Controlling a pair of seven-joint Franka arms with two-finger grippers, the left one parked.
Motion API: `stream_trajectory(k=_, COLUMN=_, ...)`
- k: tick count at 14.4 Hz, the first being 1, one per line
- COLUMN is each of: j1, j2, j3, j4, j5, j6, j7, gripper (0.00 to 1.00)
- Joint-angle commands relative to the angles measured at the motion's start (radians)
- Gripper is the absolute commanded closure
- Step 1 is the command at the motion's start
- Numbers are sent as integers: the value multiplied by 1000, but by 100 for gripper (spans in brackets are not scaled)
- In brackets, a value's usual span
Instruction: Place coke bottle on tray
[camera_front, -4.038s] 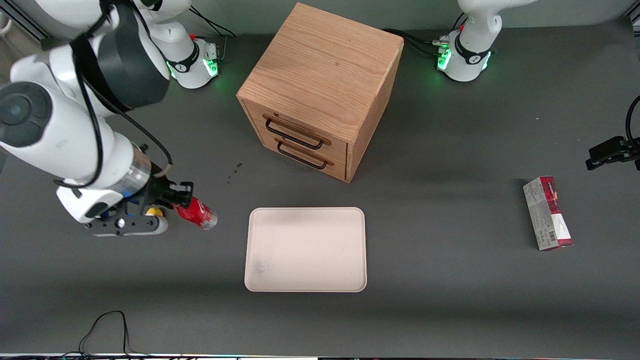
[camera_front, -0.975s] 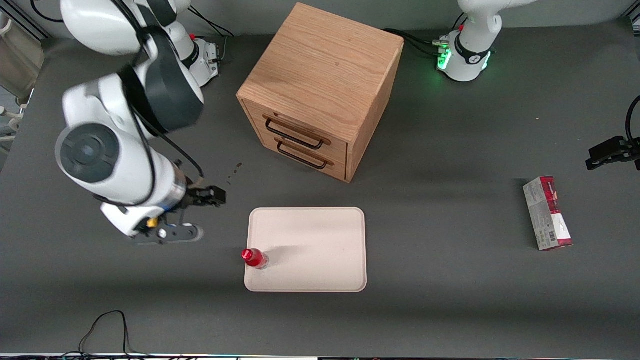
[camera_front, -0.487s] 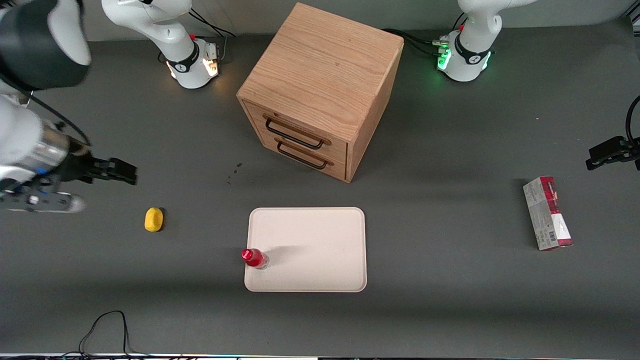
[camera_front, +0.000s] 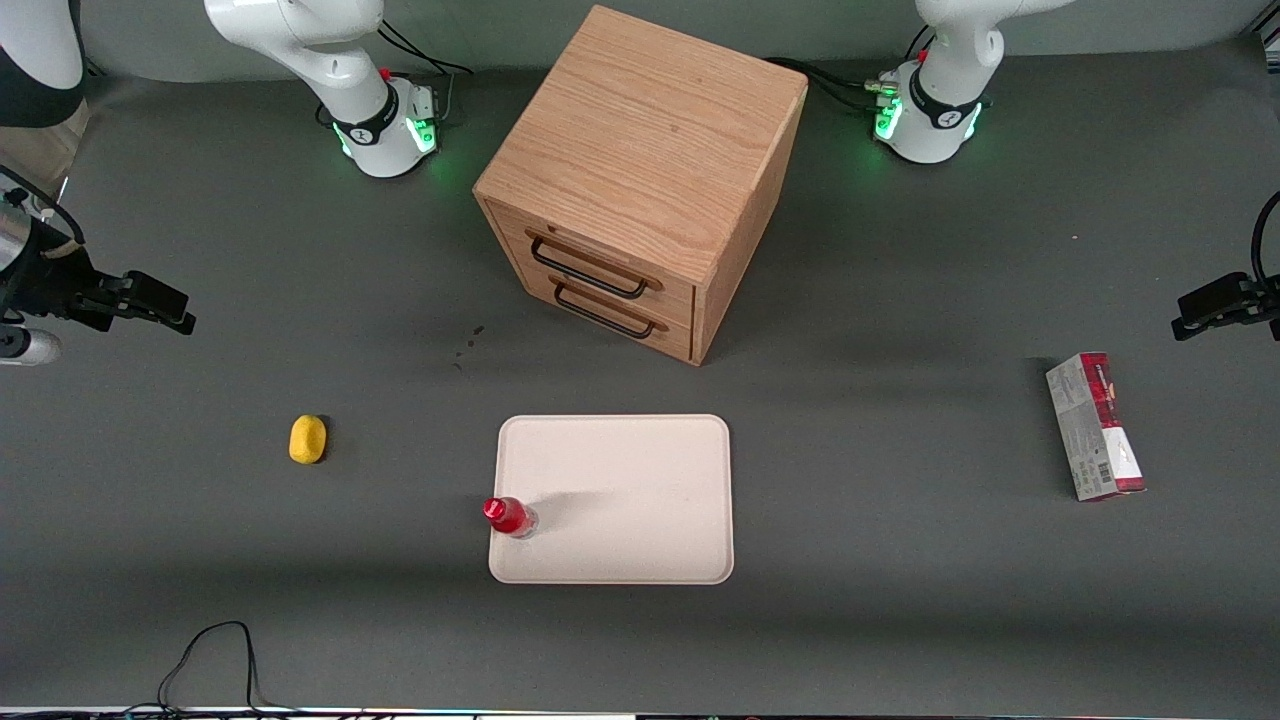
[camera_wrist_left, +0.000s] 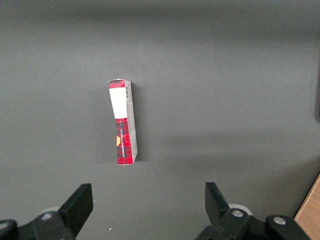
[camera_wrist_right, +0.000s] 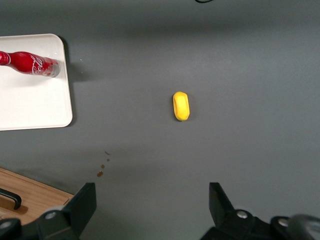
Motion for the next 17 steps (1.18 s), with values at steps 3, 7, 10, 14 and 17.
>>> stream_trajectory(k=3, j1=0, j2=-39, j3=-40, j4=-42, j5=-6, j6=-2, j7=-50, gripper=0)
stream_trajectory(k=7, j1=0, j2=-39, j3=-51, j4=-24, j5=-8, j6=-17, j7=-52, gripper=0)
stream_trajectory(k=10, j1=3, j2=-39, j3=-58, j4=-22, j5=-8, j6=-31, j7=-47, gripper=0)
stream_trajectory(k=14, j1=4, j2=-39, j3=-58, j4=-19, j5=-9, j6=-36, j7=-44, gripper=0)
stream_trajectory(k=17, j1=4, j2=-39, j3=-58, j4=-14, j5=-9, j6=-36, j7=-44, gripper=0)
